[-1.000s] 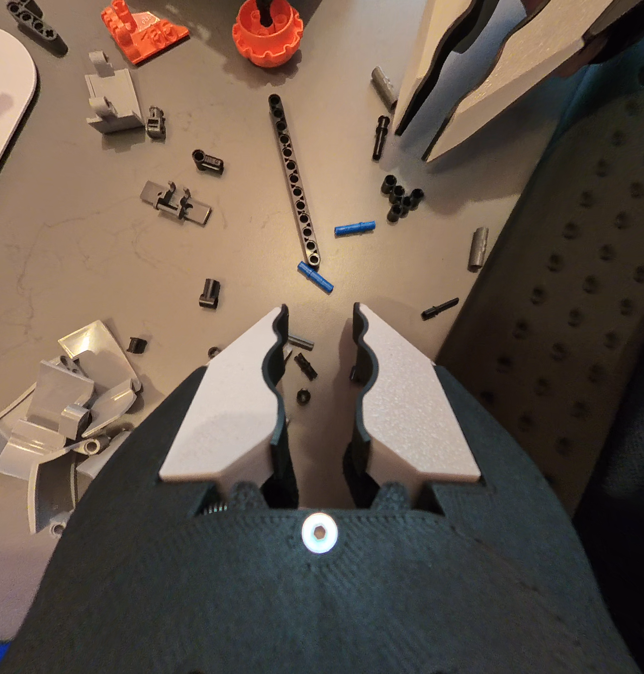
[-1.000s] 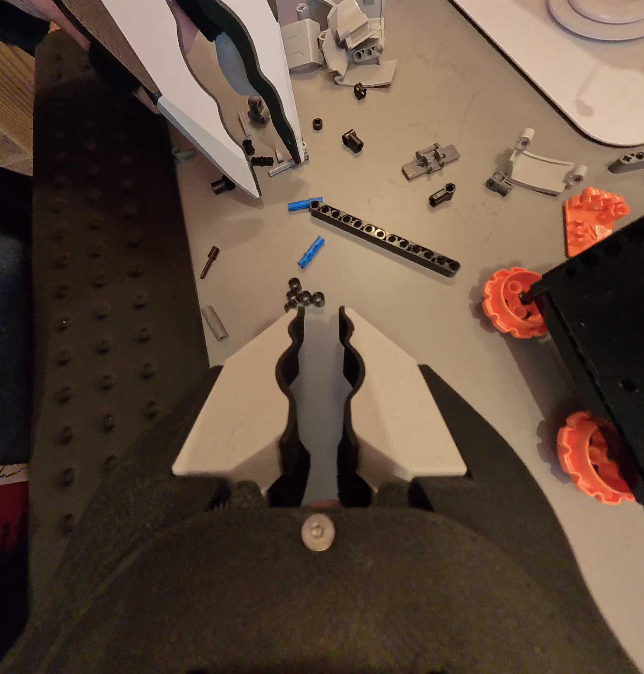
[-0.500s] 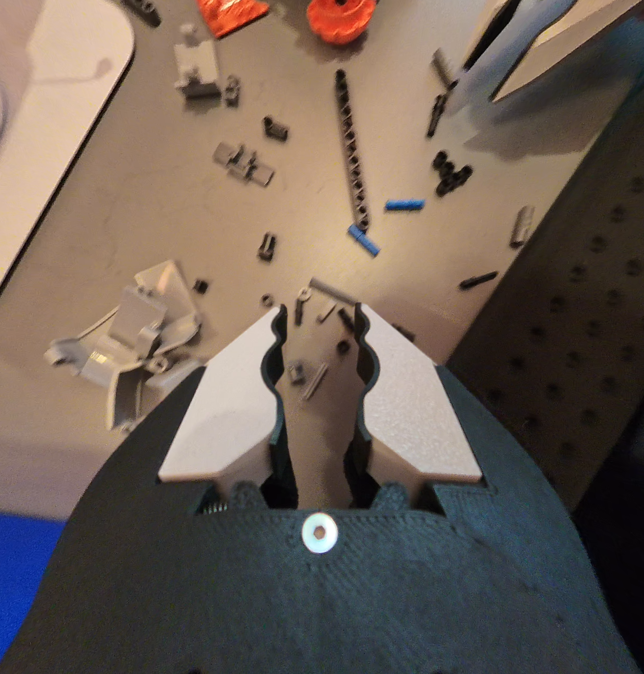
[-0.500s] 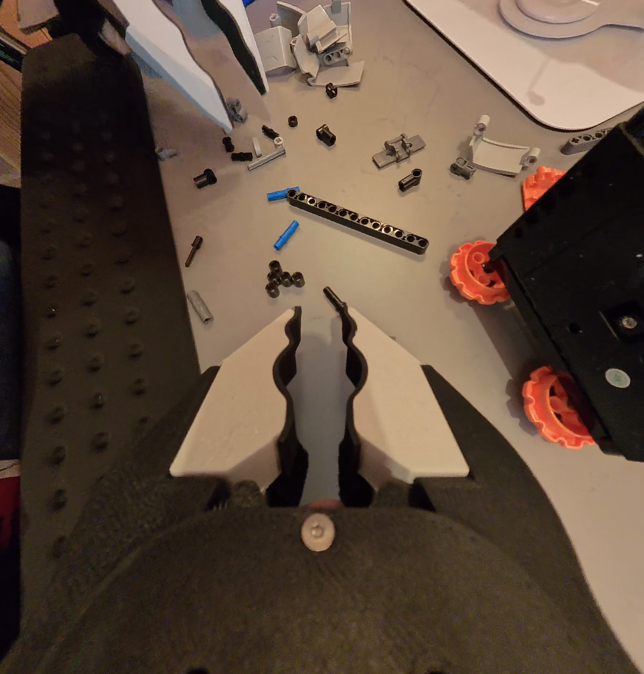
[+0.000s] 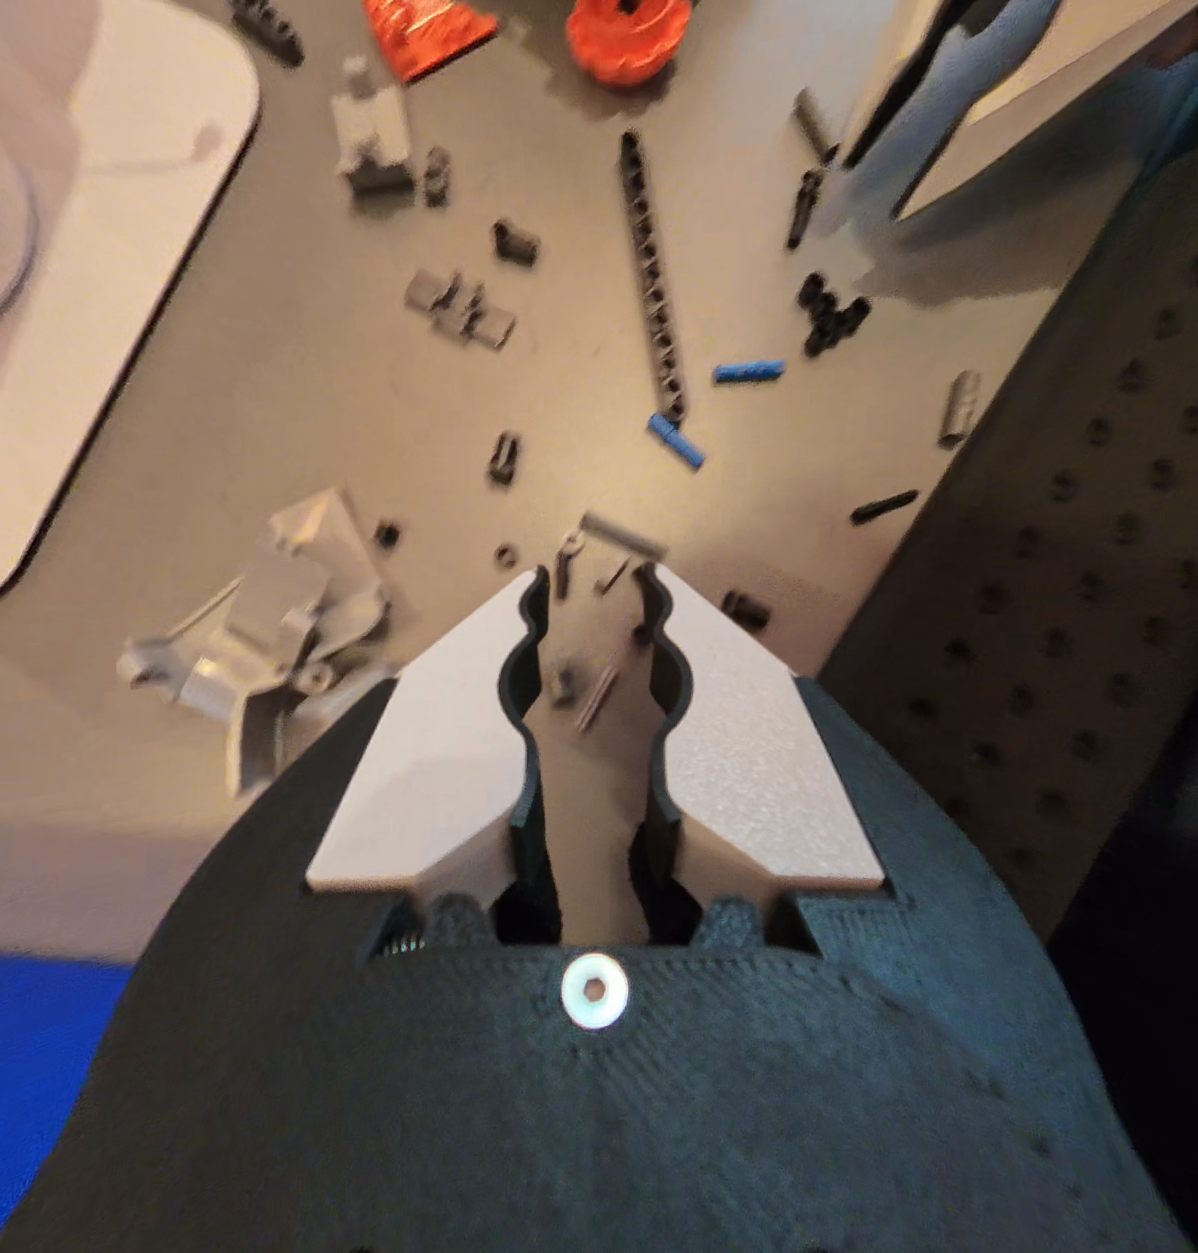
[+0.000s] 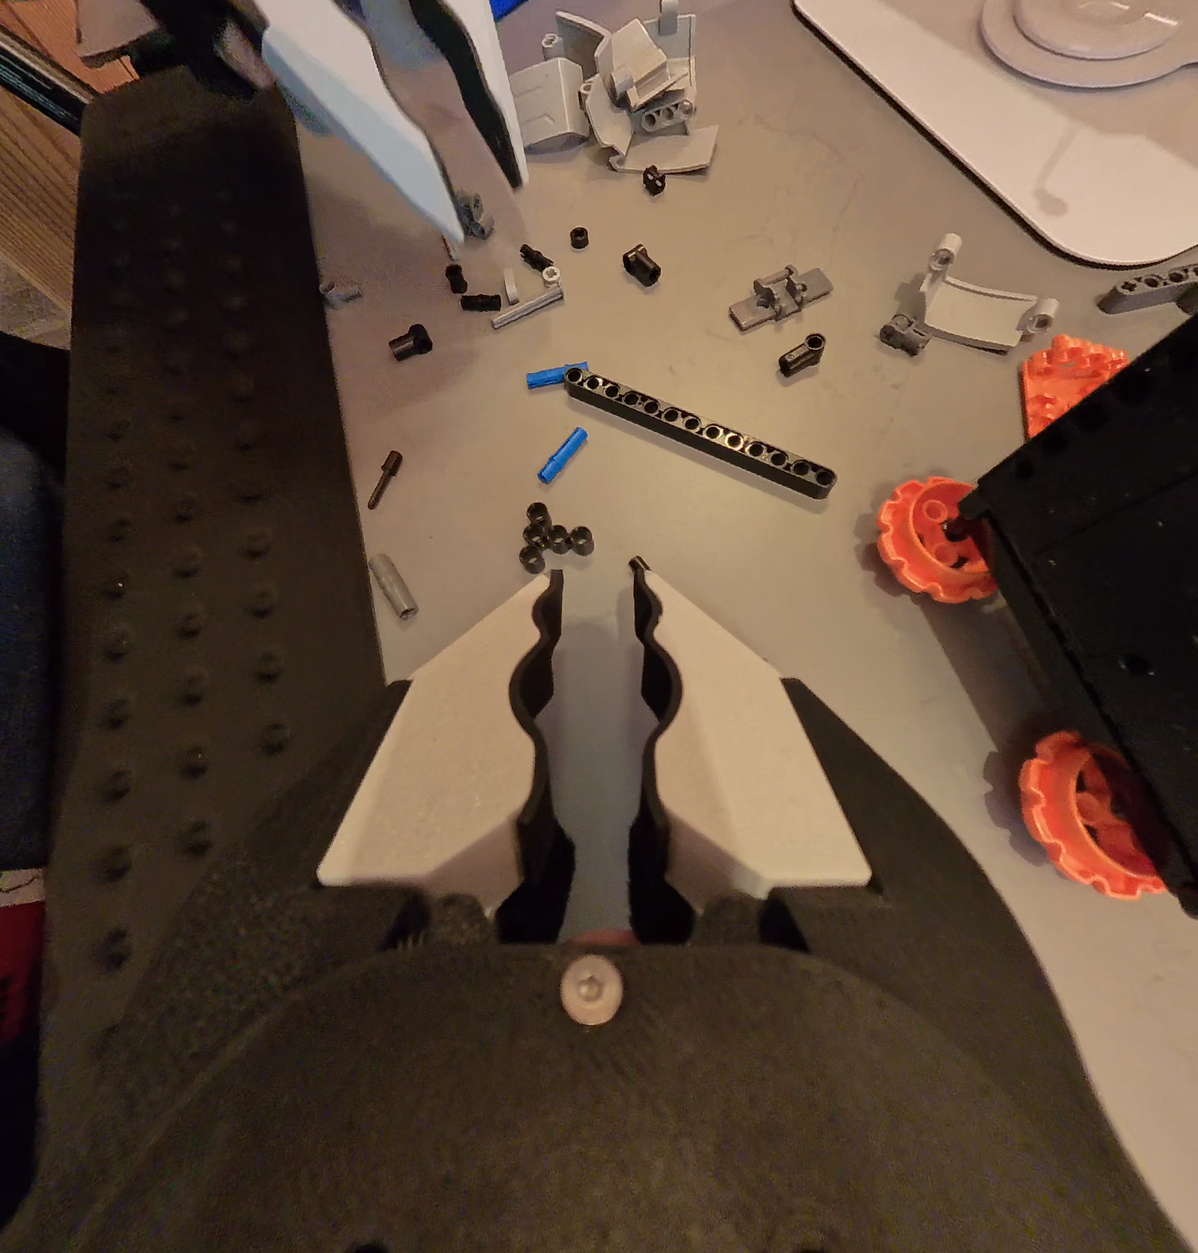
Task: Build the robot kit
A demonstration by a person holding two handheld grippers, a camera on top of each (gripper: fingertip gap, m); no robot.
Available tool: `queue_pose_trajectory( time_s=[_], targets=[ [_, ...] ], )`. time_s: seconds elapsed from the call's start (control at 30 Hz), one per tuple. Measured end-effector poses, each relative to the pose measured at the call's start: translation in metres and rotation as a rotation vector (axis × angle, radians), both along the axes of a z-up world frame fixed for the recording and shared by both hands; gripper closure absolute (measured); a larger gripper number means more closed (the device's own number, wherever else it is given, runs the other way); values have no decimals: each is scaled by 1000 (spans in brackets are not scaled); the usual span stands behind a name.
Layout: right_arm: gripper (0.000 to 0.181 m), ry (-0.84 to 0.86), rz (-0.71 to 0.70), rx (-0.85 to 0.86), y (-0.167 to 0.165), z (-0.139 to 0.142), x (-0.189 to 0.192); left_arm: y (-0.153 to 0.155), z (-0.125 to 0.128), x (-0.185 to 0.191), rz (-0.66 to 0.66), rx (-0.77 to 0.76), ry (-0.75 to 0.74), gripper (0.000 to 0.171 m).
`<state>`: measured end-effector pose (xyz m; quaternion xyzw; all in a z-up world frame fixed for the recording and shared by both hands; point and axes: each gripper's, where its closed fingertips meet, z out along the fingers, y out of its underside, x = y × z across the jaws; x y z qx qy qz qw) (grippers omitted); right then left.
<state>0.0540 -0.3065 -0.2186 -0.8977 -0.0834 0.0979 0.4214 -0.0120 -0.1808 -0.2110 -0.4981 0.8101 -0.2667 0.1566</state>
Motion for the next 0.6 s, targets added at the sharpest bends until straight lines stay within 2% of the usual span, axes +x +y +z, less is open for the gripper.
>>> queue_pose_trajectory(
  time_s=[0.07, 0.2, 0.3, 0.4, 0.6],
  targets=[
    [163, 4, -3, 6, 1, 1, -1, -23, -3, 9, -59, -20, 2, 144],
    [163, 7, -11, 14, 1, 2, -2, -52, -17, 24, -73, -44, 27, 144],
    [164, 5, -18, 20, 0, 2, -2, -54, -27, 27, -40, -35, 65, 150],
    [164, 9, -21, 26, 1, 3, -3, -52, -29, 29, -17, -29, 64, 164],
    [165, 8, -3, 38, 7, 6, -4, -51, -29, 29, -18, -29, 40, 168]
  ],
)
